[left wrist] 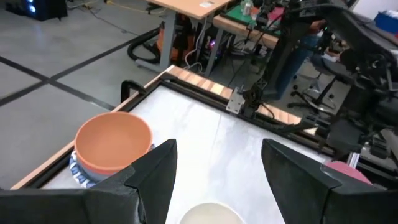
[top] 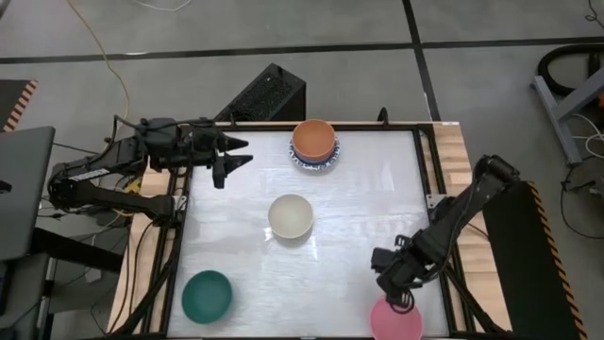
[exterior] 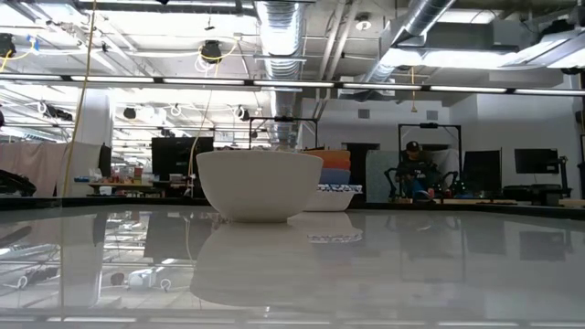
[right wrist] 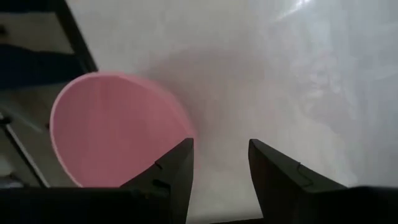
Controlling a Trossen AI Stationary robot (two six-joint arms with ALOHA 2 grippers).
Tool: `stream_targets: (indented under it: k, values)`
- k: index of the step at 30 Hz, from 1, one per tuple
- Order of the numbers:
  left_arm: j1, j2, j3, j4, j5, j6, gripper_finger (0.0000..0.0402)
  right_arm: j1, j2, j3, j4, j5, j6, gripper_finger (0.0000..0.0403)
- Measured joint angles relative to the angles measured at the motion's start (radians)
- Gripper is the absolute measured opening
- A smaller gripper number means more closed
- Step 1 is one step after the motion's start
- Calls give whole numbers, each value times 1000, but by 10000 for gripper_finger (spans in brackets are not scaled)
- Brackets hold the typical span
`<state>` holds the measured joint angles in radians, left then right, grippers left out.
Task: Nest bowls inside each other
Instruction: Stack the pink bowl on top of the light orange bowl
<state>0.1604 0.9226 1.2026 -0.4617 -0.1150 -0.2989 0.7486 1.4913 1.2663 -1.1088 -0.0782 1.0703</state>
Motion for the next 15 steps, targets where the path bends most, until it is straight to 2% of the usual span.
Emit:
stream_targets:
  k: [9,15]
  values:
    - [0,0,0,-21,0,0,224,36,118,0,90,-104,-5,173]
    - [0,0,0,-20,0,0,224,42,188,0,131,-108,-5,173]
